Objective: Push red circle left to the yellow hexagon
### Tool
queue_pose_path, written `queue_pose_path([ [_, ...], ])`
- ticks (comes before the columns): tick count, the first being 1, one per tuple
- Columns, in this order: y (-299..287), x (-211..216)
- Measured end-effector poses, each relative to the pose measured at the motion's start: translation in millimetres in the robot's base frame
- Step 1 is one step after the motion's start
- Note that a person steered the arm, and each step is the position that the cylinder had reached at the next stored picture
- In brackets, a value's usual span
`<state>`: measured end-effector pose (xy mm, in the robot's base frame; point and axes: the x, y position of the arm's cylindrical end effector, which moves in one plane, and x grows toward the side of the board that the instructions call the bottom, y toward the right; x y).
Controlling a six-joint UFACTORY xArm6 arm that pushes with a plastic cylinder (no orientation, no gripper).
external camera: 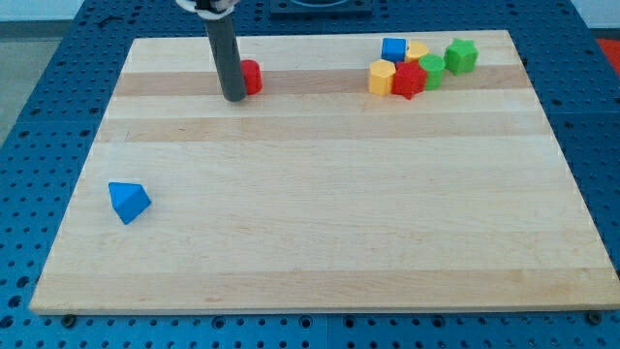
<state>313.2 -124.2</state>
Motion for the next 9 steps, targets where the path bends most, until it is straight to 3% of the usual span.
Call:
queue_pose_path([
  [3,-76.0,-3.0],
  [4,-58.8,-19.7],
  [6,52.7,-37.5],
  [8,77.4,13.8],
  [9,97.8,-6.6],
])
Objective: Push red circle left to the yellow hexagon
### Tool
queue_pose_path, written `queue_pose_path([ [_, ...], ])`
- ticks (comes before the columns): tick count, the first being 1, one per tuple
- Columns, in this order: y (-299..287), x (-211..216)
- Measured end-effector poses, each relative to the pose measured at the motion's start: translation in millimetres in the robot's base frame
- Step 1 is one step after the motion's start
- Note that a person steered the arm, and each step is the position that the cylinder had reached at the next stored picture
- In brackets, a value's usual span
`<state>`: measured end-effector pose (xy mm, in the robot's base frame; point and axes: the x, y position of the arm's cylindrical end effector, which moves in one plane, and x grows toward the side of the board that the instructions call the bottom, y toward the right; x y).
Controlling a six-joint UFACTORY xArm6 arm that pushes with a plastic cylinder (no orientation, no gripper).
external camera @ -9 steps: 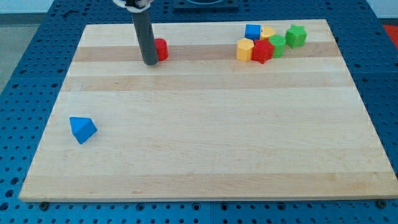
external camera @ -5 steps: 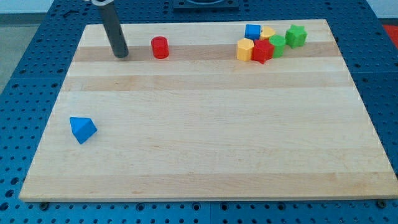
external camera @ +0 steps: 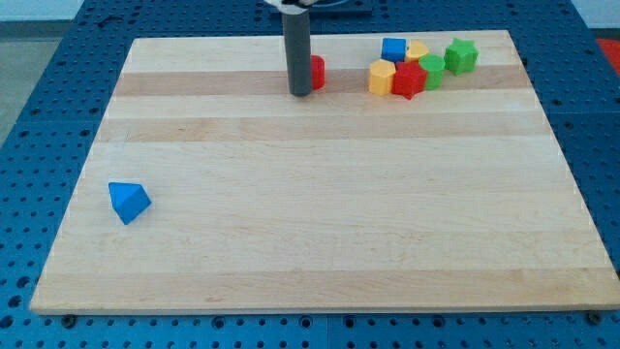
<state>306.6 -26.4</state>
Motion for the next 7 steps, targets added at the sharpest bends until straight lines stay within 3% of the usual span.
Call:
queue_pose_path([
  [2,-13.3,-19.8],
  [3,6.6,-47.5],
  [5,32.0,-48.7],
  [7,58.0,-109.3],
])
